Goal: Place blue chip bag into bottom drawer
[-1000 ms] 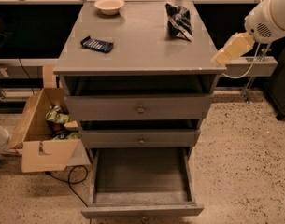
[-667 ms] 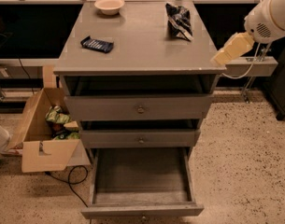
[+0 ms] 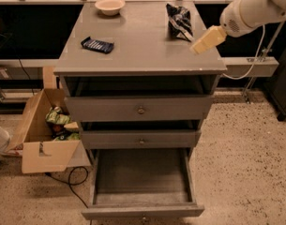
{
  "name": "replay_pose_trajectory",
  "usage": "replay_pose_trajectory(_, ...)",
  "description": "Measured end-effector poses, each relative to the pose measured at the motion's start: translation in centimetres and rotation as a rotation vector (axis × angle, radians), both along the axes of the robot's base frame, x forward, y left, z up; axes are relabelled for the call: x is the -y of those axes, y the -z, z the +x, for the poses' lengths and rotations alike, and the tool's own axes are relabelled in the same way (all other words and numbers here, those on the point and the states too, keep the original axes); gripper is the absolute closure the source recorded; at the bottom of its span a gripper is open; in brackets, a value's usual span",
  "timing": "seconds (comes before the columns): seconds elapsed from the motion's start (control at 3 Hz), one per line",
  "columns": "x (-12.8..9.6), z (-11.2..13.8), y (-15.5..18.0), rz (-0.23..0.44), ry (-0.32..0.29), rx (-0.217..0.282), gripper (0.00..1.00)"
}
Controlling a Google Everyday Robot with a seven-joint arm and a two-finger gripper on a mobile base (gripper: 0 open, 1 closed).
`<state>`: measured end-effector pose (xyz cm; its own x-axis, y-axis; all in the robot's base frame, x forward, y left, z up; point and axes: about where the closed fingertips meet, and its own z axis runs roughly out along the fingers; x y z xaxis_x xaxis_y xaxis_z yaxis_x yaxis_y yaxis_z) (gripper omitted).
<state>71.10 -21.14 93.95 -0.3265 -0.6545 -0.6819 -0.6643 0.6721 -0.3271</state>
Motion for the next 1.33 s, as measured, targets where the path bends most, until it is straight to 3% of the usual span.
replay_pose_trajectory(0.33,-1.0,4.1,0.3,0.043,0.054,0.050,0.00)
replay_pose_trajectory(0.67,-3.2,10.3,1.5,0.150,0.101,0.083,0.00)
replay_pose_trajectory(1.33,-5.0,17.3,3.8,0.183,0.198,0.109,0.00)
